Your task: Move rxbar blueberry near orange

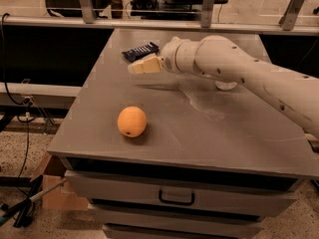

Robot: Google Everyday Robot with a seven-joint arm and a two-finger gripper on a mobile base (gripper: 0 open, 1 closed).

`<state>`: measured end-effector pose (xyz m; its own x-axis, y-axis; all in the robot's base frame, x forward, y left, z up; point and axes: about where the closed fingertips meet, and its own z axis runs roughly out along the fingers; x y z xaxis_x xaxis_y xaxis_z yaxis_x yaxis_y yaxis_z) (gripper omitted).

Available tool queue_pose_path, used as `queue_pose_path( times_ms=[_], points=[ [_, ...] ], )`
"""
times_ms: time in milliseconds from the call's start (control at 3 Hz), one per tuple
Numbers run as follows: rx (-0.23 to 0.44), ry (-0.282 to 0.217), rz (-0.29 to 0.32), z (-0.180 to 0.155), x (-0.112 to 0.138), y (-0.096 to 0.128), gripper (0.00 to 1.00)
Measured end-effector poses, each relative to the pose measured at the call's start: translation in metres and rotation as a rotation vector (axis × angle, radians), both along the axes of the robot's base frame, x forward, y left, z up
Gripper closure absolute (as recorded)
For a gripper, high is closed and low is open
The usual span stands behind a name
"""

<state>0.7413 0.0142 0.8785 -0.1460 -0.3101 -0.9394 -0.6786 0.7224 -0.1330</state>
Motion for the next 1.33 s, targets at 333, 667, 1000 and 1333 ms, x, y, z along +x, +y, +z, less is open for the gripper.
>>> queue_pose_path(
  times_ms=[333,667,1000,1333],
  points=[
    [0.003,-0.017,0.026,0.006,0.013,0.013,0.00],
    [0.017,-0.015,0.021,0.005,0.024,0.023,0.00],
    [0.043,-0.003,-0.009,0.002,0.039,0.029,0.00],
    [0.058,0.031,-0.035,-0.010,0.055,0.033,0.00]
  ],
)
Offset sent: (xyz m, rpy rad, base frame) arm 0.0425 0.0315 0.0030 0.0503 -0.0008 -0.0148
